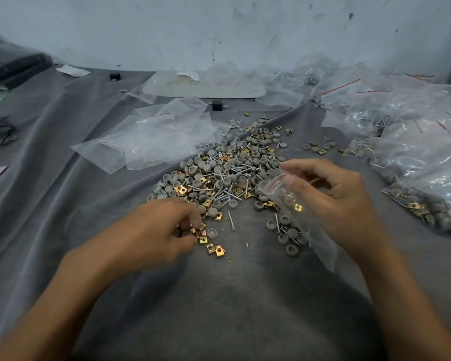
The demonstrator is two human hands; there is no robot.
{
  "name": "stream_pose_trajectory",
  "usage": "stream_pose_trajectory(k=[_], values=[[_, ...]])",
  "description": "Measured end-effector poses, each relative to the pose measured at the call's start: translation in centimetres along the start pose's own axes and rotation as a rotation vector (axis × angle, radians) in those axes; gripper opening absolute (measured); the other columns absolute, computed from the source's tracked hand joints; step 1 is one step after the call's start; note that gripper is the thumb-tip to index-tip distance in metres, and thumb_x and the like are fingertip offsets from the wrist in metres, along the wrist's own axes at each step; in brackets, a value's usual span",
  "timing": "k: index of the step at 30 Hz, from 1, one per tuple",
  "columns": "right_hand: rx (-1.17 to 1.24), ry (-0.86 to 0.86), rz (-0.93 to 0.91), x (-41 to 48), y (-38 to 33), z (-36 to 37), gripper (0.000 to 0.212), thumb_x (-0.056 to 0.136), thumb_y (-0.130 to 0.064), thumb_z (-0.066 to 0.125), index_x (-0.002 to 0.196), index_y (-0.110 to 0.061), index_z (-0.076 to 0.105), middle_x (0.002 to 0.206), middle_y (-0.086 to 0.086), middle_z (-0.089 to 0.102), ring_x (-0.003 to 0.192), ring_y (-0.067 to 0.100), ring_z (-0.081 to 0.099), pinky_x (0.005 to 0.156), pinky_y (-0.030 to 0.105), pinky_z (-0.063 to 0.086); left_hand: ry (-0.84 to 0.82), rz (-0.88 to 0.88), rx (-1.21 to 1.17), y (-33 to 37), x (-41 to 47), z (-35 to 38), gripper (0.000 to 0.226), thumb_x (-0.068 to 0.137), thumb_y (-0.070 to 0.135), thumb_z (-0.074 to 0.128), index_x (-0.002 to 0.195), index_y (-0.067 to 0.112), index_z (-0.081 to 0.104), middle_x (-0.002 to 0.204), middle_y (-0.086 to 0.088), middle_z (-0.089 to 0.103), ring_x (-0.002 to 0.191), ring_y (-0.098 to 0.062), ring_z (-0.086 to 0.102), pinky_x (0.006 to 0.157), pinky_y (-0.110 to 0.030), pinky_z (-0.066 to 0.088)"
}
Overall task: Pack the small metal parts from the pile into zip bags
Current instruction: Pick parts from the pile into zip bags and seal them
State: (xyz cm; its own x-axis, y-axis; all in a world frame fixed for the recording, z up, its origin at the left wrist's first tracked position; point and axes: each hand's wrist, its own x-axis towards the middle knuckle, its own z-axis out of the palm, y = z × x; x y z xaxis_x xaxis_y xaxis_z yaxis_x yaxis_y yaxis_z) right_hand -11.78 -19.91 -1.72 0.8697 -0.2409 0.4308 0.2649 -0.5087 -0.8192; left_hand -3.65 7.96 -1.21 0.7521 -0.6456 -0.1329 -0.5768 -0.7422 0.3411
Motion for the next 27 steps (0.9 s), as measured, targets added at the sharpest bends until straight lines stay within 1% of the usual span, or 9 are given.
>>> stream_pose_trajectory(k=[3, 5, 9, 12, 15, 18, 21, 24, 27], values=[[-0.035, -0.034, -0.009, -0.2, 0.0, 0.4, 0.022, 0.092, -0.016, 0.073, 0.111, -0.028, 0.076, 0.098, -0.008, 0.072, 0.085, 0.007, 0.068, 0.074, 0.013, 0.050, 0.004, -0.011, 0.068, 1.0, 0.0, 0.5, 0.038, 0.077, 0.072, 0.063, 0.095, 0.040, 0.056, 0.095, 0.019, 0.053, 0.088, 0.003, 0.050, 0.076, -0.026, 0.046], [-0.035, -0.036, -0.011, -0.2, 0.0, 0.4, 0.022, 0.093, -0.017, 0.072, 0.110, -0.029, 0.075, 0.098, -0.008, 0.072, 0.085, 0.008, 0.068, 0.074, 0.013, 0.050, 0.003, -0.039, 0.126, 1.6, 0.1, 1.0, 0.047, 0.073, 0.078, 0.061, 0.095, 0.038, 0.052, 0.094, 0.020, 0.049, 0.086, 0.002, 0.047, 0.071, -0.027, 0.044], [-0.024, -0.027, -0.013, -0.3, 0.0, 0.4, 0.022, 0.093, -0.016, 0.072, 0.110, -0.030, 0.076, 0.099, -0.008, 0.072, 0.085, 0.009, 0.068, 0.073, 0.016, 0.052, 0.034, -0.056, 0.184, 1.6, 0.4, 1.2, 0.043, 0.080, 0.071, 0.062, 0.099, 0.034, 0.055, 0.096, 0.017, 0.050, 0.090, -0.005, 0.050, 0.074, -0.031, 0.046], [-0.017, -0.026, -0.005, -0.3, 0.2, 0.3, 0.021, 0.093, -0.017, 0.073, 0.110, -0.030, 0.076, 0.099, -0.009, 0.072, 0.088, 0.010, 0.069, 0.075, 0.019, 0.054, 0.045, -0.011, 0.159, 1.6, 0.5, 1.2, 0.030, 0.086, 0.060, 0.064, 0.097, 0.033, 0.057, 0.092, 0.018, 0.049, 0.083, -0.001, 0.047, 0.067, -0.026, 0.039], [-0.013, -0.024, -0.006, -0.3, 0.3, 0.2, 0.021, 0.093, -0.017, 0.073, 0.110, -0.031, 0.076, 0.099, -0.009, 0.072, 0.088, 0.010, 0.069, 0.077, 0.022, 0.055, 0.035, 0.002, 0.134, 1.8, 0.5, 1.4, 0.037, 0.083, 0.066, 0.065, 0.105, 0.036, 0.060, 0.094, 0.020, 0.048, 0.084, 0.001, 0.046, 0.067, -0.023, 0.037], [-0.013, -0.010, -0.010, -0.3, 0.5, 0.1, 0.021, 0.093, -0.017, 0.073, 0.109, -0.030, 0.076, 0.099, -0.009, 0.073, 0.090, 0.010, 0.070, 0.080, 0.027, 0.056, 0.060, 0.021, 0.190, 2.2, 0.6, 1.8, 0.046, 0.082, 0.073, 0.060, 0.110, 0.036, 0.061, 0.098, 0.019, 0.050, 0.093, -0.004, 0.050, 0.071, -0.027, 0.043], [-0.009, -0.007, -0.013, -0.3, 0.6, 0.1, 0.021, 0.093, -0.017, 0.074, 0.109, -0.030, 0.077, 0.099, -0.008, 0.074, 0.091, 0.011, 0.070, 0.081, 0.031, 0.057, 0.068, 0.062, 0.231, 2.5, 0.7, 2.3, 0.043, 0.089, 0.065, 0.058, 0.115, 0.032, 0.064, 0.104, 0.015, 0.054, 0.100, -0.009, 0.056, 0.074, -0.028, 0.043], [-0.003, -0.014, -0.017, -0.3, 0.7, 0.0, 0.023, 0.093, -0.017, 0.074, 0.109, -0.032, 0.076, 0.099, -0.008, 0.073, 0.091, 0.012, 0.070, 0.081, 0.029, 0.057, 0.076, 0.083, 0.200, 2.6, 0.6, 2.3, 0.035, 0.091, 0.058, 0.060, 0.116, 0.033, 0.064, 0.104, 0.016, 0.055, 0.100, -0.007, 0.056, 0.072, -0.025, 0.035], [0.002, -0.022, -0.016, -0.3, 0.7, -0.1, 0.023, 0.093, -0.016, 0.074, 0.109, -0.033, 0.076, 0.099, -0.010, 0.073, 0.090, 0.011, 0.070, 0.079, 0.023, 0.056, 0.074, 0.086, 0.154, 2.4, 0.5, 2.2, 0.027, 0.091, 0.054, 0.062, 0.110, 0.035, 0.061, 0.103, 0.019, 0.051, 0.094, -0.003, 0.051, 0.070, -0.021, 0.032]])
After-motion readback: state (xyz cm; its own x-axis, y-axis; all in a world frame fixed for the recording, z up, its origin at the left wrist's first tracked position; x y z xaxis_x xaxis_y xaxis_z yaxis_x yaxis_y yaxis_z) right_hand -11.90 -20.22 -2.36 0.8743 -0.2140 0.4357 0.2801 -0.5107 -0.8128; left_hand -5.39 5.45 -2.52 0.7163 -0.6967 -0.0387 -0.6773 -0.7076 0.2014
